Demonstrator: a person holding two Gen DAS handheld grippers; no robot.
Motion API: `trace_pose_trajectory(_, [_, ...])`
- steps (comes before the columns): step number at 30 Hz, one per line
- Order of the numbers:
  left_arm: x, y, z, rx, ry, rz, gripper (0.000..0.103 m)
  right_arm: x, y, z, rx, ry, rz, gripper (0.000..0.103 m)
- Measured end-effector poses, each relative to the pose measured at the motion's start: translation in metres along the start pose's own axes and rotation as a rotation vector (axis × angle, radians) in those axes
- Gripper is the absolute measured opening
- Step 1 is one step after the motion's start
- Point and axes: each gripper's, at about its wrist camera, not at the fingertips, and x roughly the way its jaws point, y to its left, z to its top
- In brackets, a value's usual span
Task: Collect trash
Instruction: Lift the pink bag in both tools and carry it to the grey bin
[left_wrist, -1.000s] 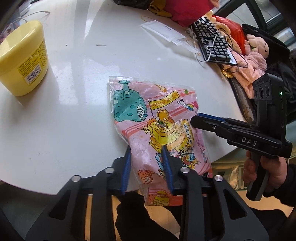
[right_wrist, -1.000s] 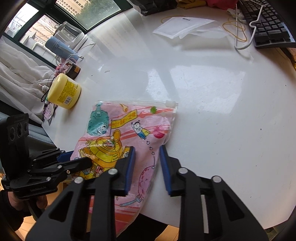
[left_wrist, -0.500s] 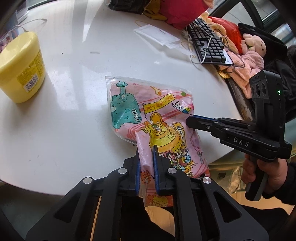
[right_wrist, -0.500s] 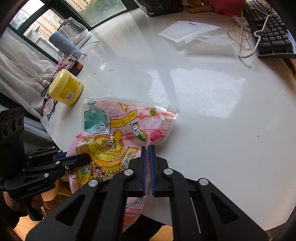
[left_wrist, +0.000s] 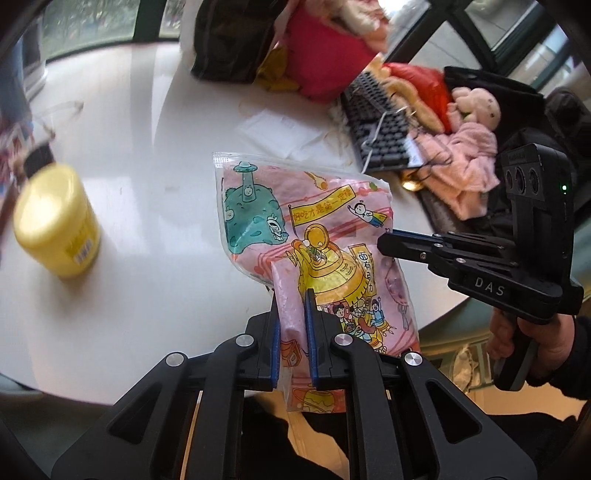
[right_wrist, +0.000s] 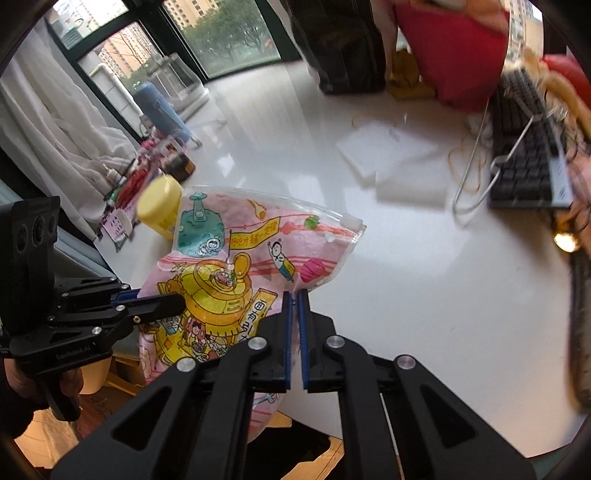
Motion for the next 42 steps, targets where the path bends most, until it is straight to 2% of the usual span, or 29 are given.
trace_pose_trajectory(5, [-0.023,-0.022,0.018,0.067,-0.032,-0.006,0.010,-0.038,0.006,0.009,-0.014,-0.072,-0.019,0.006])
trace_pose_trajectory(14, [-0.048,-0.060,0.038,0.178,-0.063,-0.035,0.010,-0.080,0.010,0.004,0.000,-0.142,-0.078,0.006])
trace_pose_trajectory(21, [-0.041,-0.083,0.040,0.241,-0.038,-0.092,0.010,-0.105,0.002,-0.011,0.042,-0.159,-0.150,0.006])
trace_pose_trajectory(31, [-0.008,-0.141,0.029,0.385,0.057,-0.178,0.010,-0.139,-0.032,-0.070,0.199,-0.181,-0.251,0.006])
trace_pose_trajectory(35, [0.007,-0.173,0.017,0.453,0.104,-0.214,0.010,-0.153,-0.047,-0.101,0.268,-0.187,-0.281,0.006])
trace_pose_trajectory(42, [0.021,-0.235,-0.014,0.573,0.158,-0.232,0.010,-0.187,-0.070,-0.162,0.370,-0.221,-0.311,0.006])
